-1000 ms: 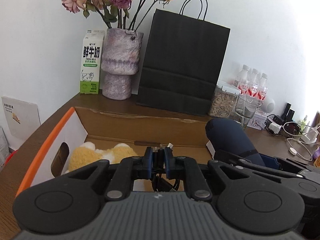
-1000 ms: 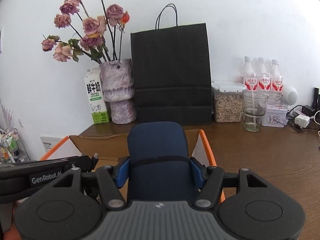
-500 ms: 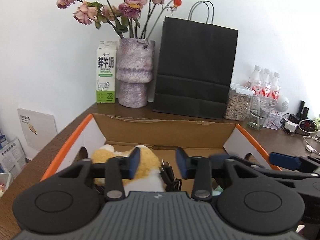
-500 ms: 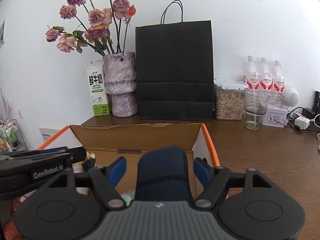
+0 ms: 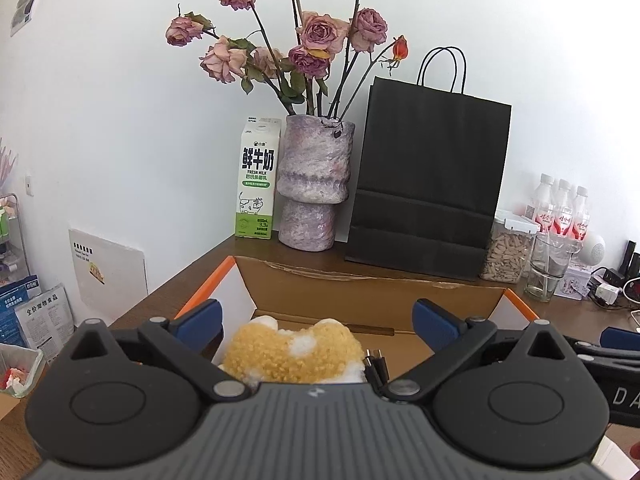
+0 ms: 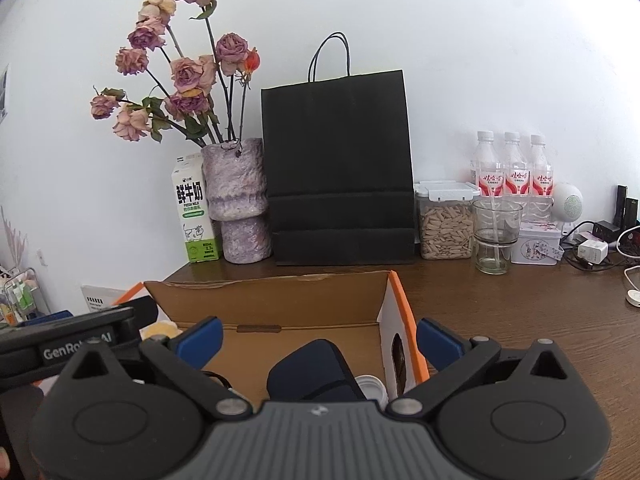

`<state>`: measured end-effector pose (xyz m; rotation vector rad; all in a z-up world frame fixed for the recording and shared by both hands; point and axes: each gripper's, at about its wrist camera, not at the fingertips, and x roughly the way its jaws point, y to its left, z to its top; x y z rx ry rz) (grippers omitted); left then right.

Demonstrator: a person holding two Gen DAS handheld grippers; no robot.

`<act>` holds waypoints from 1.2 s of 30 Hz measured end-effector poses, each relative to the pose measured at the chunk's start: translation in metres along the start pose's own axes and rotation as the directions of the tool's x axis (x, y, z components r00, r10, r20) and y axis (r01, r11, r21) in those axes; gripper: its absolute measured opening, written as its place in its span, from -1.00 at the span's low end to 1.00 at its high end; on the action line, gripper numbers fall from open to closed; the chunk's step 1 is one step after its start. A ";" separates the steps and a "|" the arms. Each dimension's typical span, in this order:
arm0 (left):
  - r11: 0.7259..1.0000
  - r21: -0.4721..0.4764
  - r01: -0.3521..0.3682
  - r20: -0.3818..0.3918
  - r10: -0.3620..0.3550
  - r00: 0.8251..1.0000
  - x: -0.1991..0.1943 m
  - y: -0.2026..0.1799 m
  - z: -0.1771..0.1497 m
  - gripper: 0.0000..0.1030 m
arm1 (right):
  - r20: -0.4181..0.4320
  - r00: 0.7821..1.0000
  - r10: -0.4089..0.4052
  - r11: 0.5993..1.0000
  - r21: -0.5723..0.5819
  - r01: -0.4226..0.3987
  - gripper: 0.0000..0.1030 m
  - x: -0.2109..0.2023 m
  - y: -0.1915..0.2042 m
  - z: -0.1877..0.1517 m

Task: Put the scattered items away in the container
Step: 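Open the left tool over the box while the right tool lowers the pouch inside, then withdraw both tools from the box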

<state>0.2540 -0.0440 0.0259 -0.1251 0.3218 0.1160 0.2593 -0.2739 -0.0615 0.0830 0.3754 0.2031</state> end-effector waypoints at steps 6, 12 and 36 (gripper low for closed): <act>1.000 0.003 0.005 0.018 -0.005 1.000 -0.006 0.001 -0.002 1.00 | 0.012 1.000 0.000 1.000 0.004 0.000 1.00 -0.006 -0.001 0.001; 1.000 0.005 0.017 0.048 -0.018 0.999 -0.012 0.002 -0.005 1.00 | 0.022 1.000 0.000 1.000 0.001 0.000 1.00 -0.011 -0.003 0.000; 0.992 0.103 0.078 0.125 -0.091 0.988 -0.050 0.015 -0.031 1.00 | 0.037 0.999 0.035 0.998 -0.054 -0.033 1.00 -0.052 -0.014 -0.026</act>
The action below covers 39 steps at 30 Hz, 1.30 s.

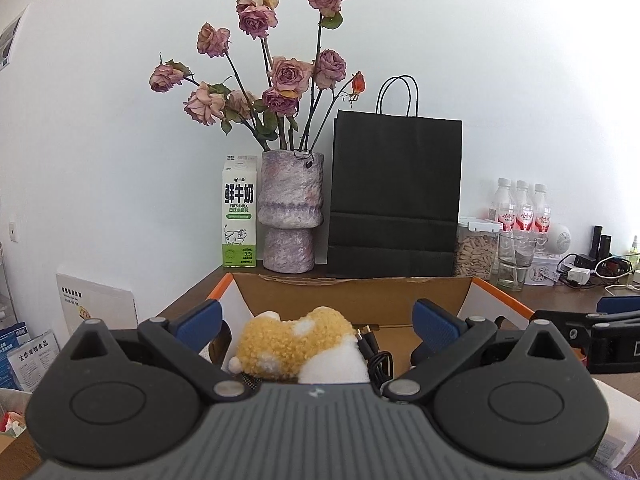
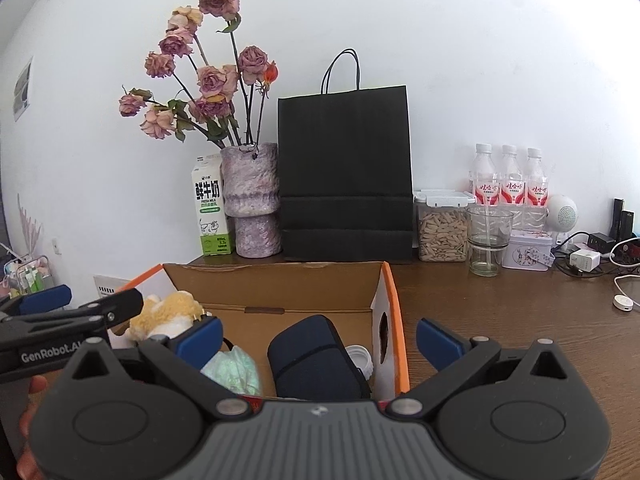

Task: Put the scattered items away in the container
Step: 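Withdraw both tools from the box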

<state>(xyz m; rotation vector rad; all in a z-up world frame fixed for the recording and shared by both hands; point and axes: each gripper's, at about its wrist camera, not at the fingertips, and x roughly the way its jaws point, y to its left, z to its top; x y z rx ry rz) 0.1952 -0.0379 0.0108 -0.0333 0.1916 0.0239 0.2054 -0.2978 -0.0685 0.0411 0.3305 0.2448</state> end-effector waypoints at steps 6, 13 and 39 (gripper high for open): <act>1.000 -0.007 -0.010 0.021 0.010 1.000 -0.011 0.006 -0.004 1.00 | 0.032 0.999 0.012 1.000 0.005 -0.012 1.00 -0.009 -0.002 0.004; 1.000 -0.017 -0.026 0.018 0.026 0.999 -0.018 0.011 0.005 1.00 | 0.048 0.999 0.015 1.000 0.008 -0.016 1.00 -0.028 -0.005 0.021; 0.996 0.006 -0.087 -0.209 0.086 0.974 -0.065 0.080 -0.018 1.00 | -0.238 0.963 -0.126 0.991 0.010 0.132 1.00 -0.070 -0.054 -0.051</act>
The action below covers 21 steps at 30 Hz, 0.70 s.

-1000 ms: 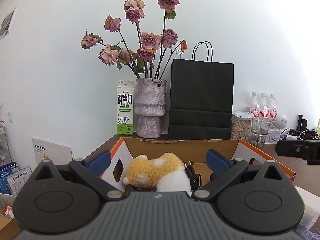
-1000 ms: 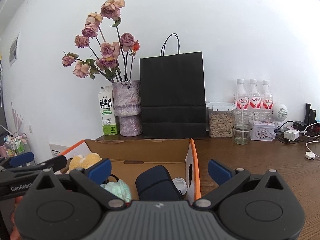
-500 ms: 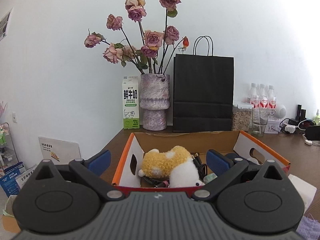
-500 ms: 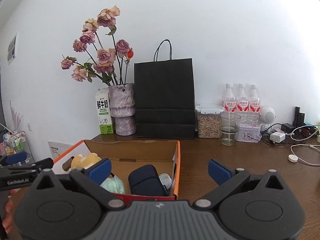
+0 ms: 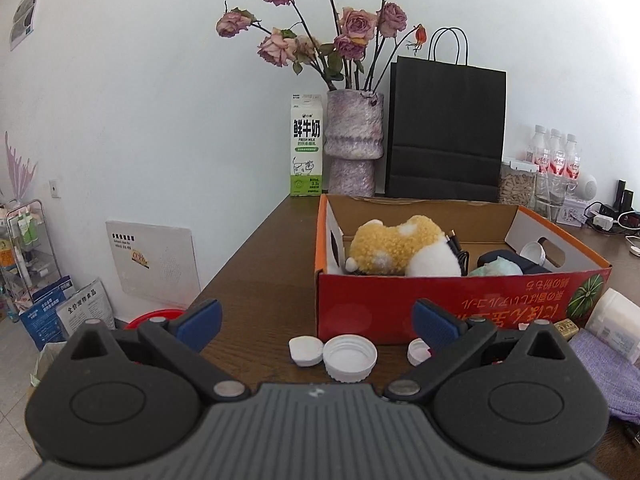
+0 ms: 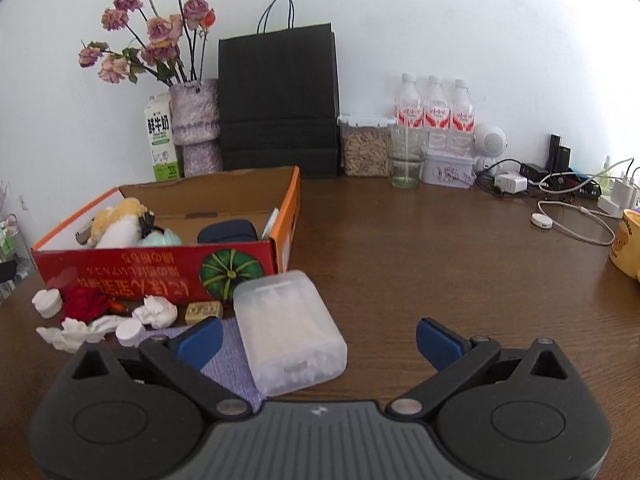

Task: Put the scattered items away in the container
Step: 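Withdraw both tools from the box, then grasp the white translucent plastic container with the right tool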

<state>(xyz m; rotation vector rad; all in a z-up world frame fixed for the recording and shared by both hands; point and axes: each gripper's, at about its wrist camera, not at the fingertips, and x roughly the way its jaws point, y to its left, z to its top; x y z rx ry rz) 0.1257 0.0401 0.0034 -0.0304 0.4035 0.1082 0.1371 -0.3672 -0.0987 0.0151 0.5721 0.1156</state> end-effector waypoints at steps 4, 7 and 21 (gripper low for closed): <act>1.000 -0.006 -0.013 -0.019 0.013 1.000 -0.001 0.004 -0.005 1.00 | -0.018 1.000 0.004 0.999 -0.033 -0.004 1.00 0.005 0.008 -0.003; 1.000 -0.008 -0.022 -0.028 0.021 0.999 -0.002 0.008 -0.009 1.00 | -0.032 0.999 0.006 0.998 -0.055 -0.008 1.00 0.010 0.013 0.000; 0.998 -0.019 -0.055 -0.075 0.053 0.996 0.003 0.018 -0.015 1.00 | -0.129 0.991 -0.023 0.997 -0.073 0.014 1.00 0.062 0.017 0.012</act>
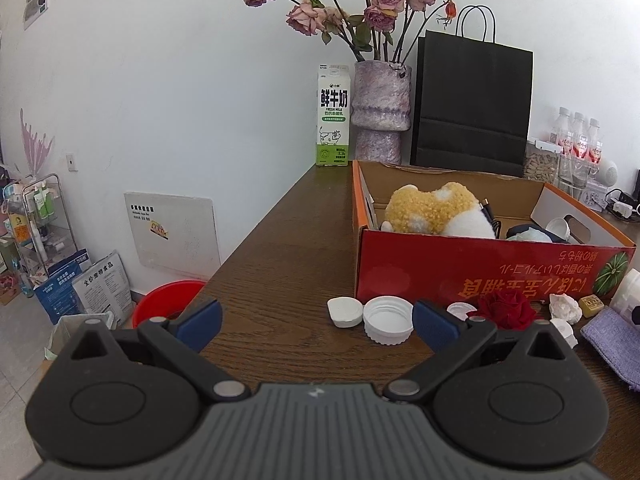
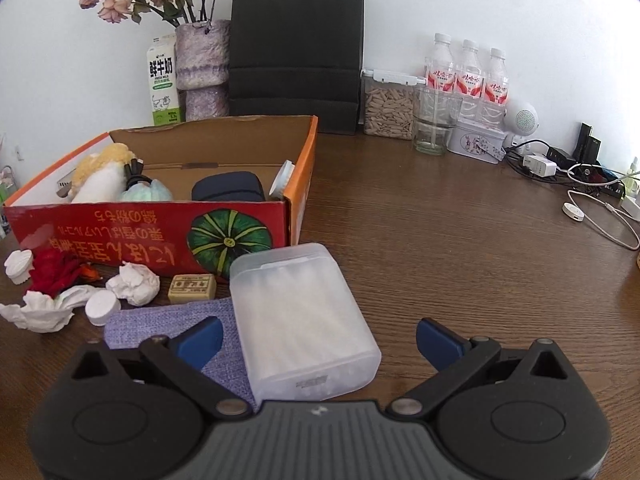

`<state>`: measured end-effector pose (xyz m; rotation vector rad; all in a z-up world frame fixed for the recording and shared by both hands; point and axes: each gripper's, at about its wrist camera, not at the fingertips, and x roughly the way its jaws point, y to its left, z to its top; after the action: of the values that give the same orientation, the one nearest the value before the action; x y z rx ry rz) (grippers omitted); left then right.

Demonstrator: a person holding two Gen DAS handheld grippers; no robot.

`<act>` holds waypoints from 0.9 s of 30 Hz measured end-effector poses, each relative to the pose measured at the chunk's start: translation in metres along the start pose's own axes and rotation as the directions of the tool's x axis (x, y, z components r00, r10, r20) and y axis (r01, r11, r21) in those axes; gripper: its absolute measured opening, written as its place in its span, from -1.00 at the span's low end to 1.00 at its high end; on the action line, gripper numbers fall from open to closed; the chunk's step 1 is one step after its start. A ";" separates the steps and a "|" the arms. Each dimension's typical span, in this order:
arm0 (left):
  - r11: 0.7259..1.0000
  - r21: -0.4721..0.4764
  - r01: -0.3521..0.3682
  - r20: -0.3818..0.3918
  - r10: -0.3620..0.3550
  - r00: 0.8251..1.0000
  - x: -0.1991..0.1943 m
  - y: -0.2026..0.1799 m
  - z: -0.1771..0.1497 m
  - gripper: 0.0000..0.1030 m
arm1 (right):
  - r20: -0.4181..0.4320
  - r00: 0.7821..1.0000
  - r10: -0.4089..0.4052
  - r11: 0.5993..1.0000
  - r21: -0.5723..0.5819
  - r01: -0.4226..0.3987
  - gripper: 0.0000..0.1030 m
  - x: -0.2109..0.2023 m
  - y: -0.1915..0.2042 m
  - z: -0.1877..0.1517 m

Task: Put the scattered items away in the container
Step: 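Grasp the white translucent plastic container with the right tool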

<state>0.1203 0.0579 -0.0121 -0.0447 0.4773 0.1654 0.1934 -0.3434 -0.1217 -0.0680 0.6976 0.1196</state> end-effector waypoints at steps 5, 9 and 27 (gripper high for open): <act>1.000 -0.003 -0.011 -0.020 0.011 1.000 0.003 0.001 -0.001 1.00 | -0.011 1.000 0.008 1.000 0.009 -0.008 0.86 0.010 0.003 0.001; 1.000 -0.005 -0.014 -0.032 0.014 0.999 0.005 0.002 -0.003 1.00 | -0.009 0.998 0.055 0.998 0.022 -0.055 0.40 0.008 0.002 -0.002; 1.000 -0.011 -0.027 -0.099 0.026 0.995 0.022 0.004 -0.004 1.00 | 0.091 0.996 -0.015 1.000 0.029 0.012 0.23 -0.010 0.006 -0.015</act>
<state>0.1374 0.0646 -0.0261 -0.0589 0.5760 0.1930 0.1757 -0.3403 -0.1271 -0.0399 0.6076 0.0995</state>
